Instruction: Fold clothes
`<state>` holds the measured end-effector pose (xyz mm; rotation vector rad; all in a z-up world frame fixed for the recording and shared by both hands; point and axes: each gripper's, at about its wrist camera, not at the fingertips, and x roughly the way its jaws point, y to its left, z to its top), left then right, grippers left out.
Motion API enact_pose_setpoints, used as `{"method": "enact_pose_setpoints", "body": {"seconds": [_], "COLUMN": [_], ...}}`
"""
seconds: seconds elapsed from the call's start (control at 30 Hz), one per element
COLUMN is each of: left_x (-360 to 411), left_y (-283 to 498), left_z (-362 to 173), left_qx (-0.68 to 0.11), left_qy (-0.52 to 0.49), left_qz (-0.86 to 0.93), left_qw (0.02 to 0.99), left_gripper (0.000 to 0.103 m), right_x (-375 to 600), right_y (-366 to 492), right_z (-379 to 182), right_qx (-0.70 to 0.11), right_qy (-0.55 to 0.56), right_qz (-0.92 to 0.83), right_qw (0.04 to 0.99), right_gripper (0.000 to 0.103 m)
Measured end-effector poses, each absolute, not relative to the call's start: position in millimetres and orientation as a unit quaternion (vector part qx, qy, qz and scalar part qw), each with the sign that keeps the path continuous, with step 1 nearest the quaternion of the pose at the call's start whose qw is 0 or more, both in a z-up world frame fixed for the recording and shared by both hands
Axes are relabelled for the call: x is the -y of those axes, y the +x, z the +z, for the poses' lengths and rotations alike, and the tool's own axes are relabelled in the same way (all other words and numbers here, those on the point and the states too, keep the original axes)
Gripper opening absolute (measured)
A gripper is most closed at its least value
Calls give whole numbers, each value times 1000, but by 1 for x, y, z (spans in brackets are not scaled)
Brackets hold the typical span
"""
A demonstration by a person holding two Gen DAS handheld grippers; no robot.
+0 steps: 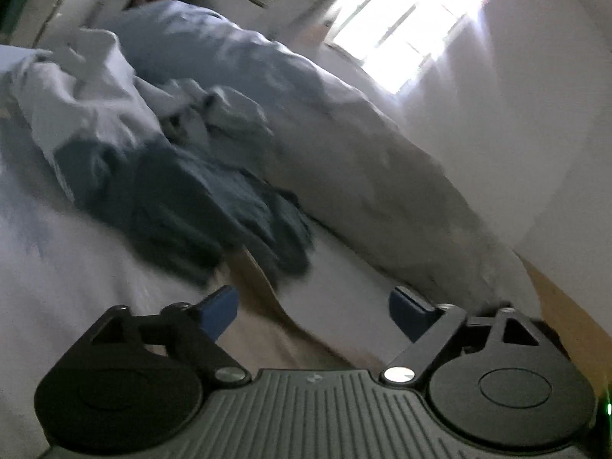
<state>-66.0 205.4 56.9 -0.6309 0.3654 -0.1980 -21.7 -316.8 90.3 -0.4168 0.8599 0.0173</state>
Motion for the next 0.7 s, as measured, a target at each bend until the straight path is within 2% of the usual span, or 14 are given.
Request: {"method": "enact_pose_setpoints", "body": {"seconds": [0.1,0.13,0.17,0.2,0.23,0.3,0.33,0.37,0.43,0.53,0.63,0.7], "left_x": [-187,-182,-178,-175,-174,-176,-174,-173,-172,-170,-168,-166], "left_y": [-89,-91,-90,-88,-85,-77,-76,-75,-70,-65,-62,-62], "left_z": [38,31,26,21,19,15,15,15,14,12,10,10], "left_qx": [-175,-181,-190,-197,-198,-199,-200,-201,-202,-209,-217,-221], "left_qy": [-315,-307,-298,-292,-294,-295,-293,-291,-287,-278,-269,-260], "left_qz": [-105,-112,-121,-128,-132,-140,-141,-143,-146,-142,-138,-138], "left_qw": [927,927,928,927,926,924,924,924,925,927,928,930], "left_gripper": [102,102,101,101,101,101,101,101,101,101,101,101], "right_x": [288,279,274,273,275,286,293,305,326,324,286,247], "right_y": [-47,-53,-52,-51,-43,-19,-6,7,29,34,18,4], "right_z": [102,103,101,100,98,95,94,92,89,86,87,87], "right_qx": [-364,-351,-351,-352,-363,-388,-399,-425,-465,-442,-419,-392], "right_qy": [-259,-281,-297,-303,-300,-272,-251,-206,-124,-142,-175,-214], "right_qz": [9,6,1,-4,-19,-55,-69,-89,-125,-173,-83,-7], "right_qw": [895,893,888,886,882,879,879,877,868,869,887,895], "right_gripper": [98,91,64,42,30,30,37,60,85,83,73,55]}}
